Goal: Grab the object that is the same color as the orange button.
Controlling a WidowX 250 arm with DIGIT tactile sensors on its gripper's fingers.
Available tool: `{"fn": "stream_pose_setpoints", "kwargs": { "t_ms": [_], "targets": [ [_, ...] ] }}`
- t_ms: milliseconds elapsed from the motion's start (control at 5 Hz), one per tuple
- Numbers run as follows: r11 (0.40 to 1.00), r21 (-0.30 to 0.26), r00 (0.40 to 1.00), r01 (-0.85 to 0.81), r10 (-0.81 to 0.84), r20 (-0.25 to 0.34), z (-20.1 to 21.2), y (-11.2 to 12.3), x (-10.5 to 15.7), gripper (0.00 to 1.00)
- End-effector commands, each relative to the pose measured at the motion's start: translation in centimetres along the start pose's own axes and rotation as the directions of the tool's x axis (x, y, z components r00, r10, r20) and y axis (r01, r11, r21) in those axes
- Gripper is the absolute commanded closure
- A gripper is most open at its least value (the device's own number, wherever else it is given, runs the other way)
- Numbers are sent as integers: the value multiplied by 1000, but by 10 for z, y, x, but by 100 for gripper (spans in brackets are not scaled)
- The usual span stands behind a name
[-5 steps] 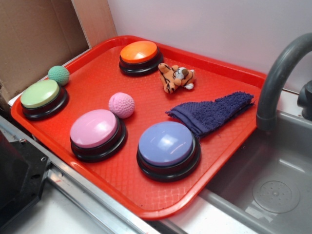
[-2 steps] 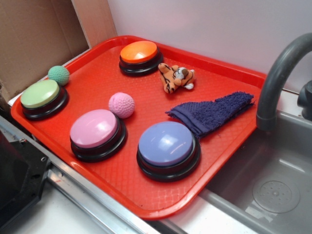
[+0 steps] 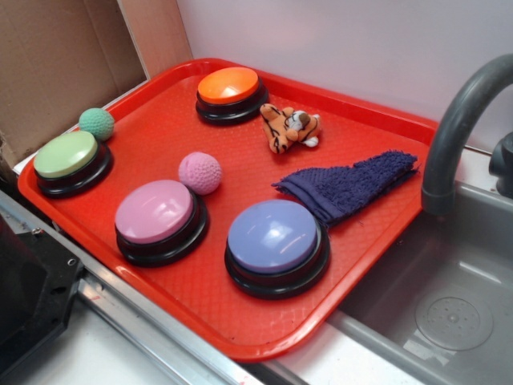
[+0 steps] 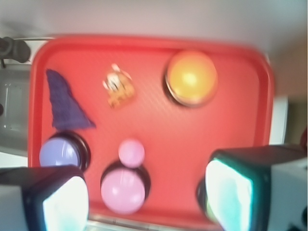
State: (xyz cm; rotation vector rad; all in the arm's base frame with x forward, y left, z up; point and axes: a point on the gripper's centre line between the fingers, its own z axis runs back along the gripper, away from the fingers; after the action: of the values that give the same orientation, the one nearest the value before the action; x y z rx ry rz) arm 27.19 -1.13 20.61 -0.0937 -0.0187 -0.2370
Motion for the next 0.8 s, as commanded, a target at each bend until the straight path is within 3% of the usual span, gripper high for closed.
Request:
{"fn": "stream_pose_setpoints", "kwargs": {
  "t_ms": [0, 400, 600],
  "targets": [
    [982, 16, 981, 190, -189, -41, -22, -40, 49, 0],
    [961, 22, 952, 275, -269, -144, -86, -26, 54, 0],
    [953, -13, 938, 303, -301, -174, -108, -21, 54, 0]
  ]
}}
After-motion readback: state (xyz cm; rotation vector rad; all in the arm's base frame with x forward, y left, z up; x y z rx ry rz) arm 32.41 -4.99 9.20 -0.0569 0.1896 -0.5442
